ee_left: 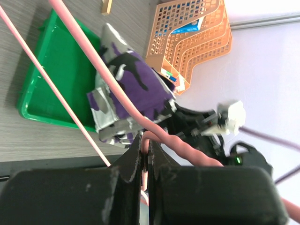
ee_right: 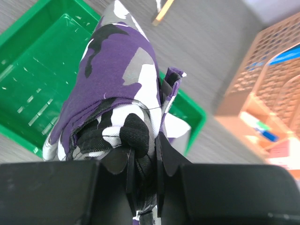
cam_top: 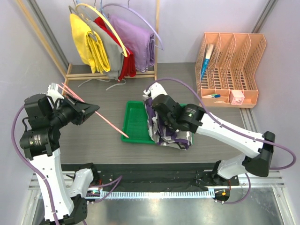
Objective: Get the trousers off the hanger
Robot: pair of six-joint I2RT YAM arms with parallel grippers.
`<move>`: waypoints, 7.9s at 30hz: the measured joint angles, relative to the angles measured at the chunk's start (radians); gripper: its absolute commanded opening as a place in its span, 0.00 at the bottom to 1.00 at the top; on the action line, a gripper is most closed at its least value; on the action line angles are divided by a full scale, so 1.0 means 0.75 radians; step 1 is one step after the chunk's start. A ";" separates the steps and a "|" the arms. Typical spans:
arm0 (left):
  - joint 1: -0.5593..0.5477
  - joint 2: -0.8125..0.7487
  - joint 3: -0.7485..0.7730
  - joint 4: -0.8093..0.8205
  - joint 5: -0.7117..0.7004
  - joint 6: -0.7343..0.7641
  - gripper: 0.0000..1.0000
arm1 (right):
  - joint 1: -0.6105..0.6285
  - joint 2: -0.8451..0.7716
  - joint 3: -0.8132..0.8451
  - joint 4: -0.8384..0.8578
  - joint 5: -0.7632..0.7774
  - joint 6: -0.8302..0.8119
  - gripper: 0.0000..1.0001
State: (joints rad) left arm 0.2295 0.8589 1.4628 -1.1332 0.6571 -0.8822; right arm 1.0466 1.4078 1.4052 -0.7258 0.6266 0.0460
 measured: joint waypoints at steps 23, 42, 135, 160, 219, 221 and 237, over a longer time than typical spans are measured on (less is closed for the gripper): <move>0.000 -0.016 -0.026 0.100 0.012 -0.068 0.00 | 0.151 0.226 -0.317 0.297 -0.462 0.162 0.48; -0.039 0.213 0.009 0.162 -0.071 0.017 0.00 | 0.089 -0.282 -0.026 -0.293 -0.617 0.404 0.96; -0.263 0.046 -0.137 0.454 0.179 -0.010 0.56 | -0.247 0.492 0.620 0.277 -1.682 0.938 0.01; -0.898 -0.057 -0.330 0.615 -0.286 -0.118 0.42 | -0.310 0.503 0.755 0.475 -1.659 1.275 0.01; -0.900 -0.422 -0.218 -0.204 -0.767 -0.236 0.00 | -0.097 -0.210 -0.145 0.641 -1.223 1.087 0.66; -0.900 -0.375 -0.133 -0.260 -0.865 -0.166 0.00 | -0.097 -0.328 -0.226 0.608 -1.157 1.069 0.66; -0.900 0.145 0.284 -0.310 -1.472 0.387 0.00 | -0.097 -0.957 -0.559 0.356 -0.887 1.045 0.66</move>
State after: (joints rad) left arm -0.4458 0.9680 1.6760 -1.3655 -0.4473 -0.5919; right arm 0.9741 0.6903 0.9855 -0.4587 -0.0383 0.8299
